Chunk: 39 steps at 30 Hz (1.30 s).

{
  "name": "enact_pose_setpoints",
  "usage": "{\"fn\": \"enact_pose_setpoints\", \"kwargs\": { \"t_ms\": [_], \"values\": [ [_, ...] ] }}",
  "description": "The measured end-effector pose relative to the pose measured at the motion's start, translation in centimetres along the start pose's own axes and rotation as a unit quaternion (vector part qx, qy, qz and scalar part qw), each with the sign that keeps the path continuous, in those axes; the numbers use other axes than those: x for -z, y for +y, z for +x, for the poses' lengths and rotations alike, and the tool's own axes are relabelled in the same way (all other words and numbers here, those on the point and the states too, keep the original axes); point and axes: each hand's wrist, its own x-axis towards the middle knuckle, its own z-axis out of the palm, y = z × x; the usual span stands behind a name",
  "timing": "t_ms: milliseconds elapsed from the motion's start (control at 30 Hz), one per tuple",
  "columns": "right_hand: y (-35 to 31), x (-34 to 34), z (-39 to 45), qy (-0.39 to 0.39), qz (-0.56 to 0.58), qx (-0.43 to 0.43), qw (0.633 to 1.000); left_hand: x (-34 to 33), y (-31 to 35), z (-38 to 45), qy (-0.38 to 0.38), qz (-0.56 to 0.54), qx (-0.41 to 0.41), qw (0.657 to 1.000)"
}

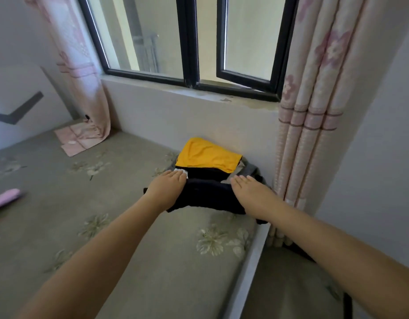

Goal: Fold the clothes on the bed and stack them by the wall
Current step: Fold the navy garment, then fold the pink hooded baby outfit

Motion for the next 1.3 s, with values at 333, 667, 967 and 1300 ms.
{"fn": "enact_pose_setpoints", "kwargs": {
  "t_ms": [333,667,967,1300],
  "values": [
    [14.8,-0.2,22.8,-0.033,0.06,0.042,0.997,-3.9,-7.9,22.4,-0.031,0.036,0.058,0.997],
    [20.2,-4.6,35.8,0.116,0.081,0.066,0.988,-7.7,-14.1,37.1,-0.017,0.015,0.14,0.99],
    [13.1,-20.8,33.9,-0.25,0.046,0.092,0.963,-21.0,-7.0,28.7,-0.353,-0.087,0.224,0.904],
    [6.9,-13.6,33.2,-0.15,0.072,0.145,0.975,-16.8,-6.6,15.8,-0.191,-0.144,0.345,0.908]
  ]
}}
